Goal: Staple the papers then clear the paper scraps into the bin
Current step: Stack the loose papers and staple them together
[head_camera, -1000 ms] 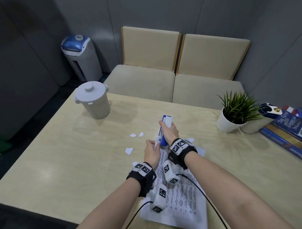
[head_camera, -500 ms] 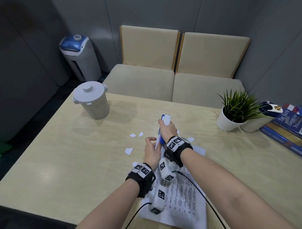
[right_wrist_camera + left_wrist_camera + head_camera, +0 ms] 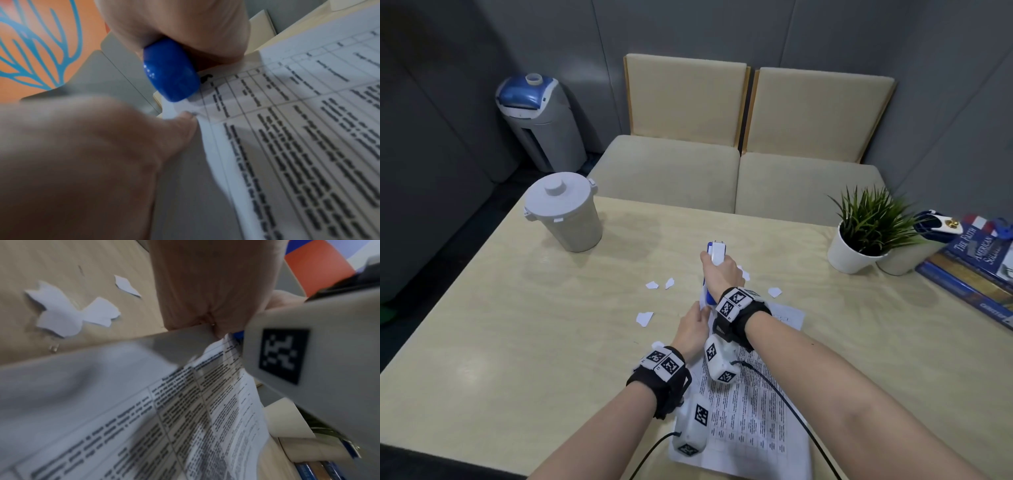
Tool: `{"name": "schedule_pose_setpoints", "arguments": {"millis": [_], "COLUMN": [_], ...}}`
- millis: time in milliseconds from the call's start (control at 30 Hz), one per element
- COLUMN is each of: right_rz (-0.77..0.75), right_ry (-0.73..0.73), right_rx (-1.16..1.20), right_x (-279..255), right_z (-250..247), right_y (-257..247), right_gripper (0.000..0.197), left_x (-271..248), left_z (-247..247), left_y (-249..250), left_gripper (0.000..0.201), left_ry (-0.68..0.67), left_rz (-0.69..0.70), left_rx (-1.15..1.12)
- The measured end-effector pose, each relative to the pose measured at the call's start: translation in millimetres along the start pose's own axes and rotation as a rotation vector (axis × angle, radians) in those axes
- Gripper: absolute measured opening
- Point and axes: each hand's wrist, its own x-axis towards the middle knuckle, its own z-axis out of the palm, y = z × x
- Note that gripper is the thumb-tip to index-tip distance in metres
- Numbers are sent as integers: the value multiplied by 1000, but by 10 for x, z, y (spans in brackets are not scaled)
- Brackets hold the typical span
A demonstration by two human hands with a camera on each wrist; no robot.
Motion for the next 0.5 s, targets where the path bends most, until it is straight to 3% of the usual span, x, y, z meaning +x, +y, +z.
{"name": "schedule_pose_setpoints", "arguments": {"millis": [133,500], "right_rz": [-14,-42], "right_ry": [0,-6], "right_rx": [9,30], "right_x": [-14,-35], "right_z": [9,-10], "right_y": [1,-17], "right_gripper": [44,16], "left_x": [22,-30], "left_z": [-6,5], "left_y": [4,6], "left_gripper": [40,37], "left_ry": [-42,-40], "left_rz": [-11,1], "left_rx": [-5,-93]}}
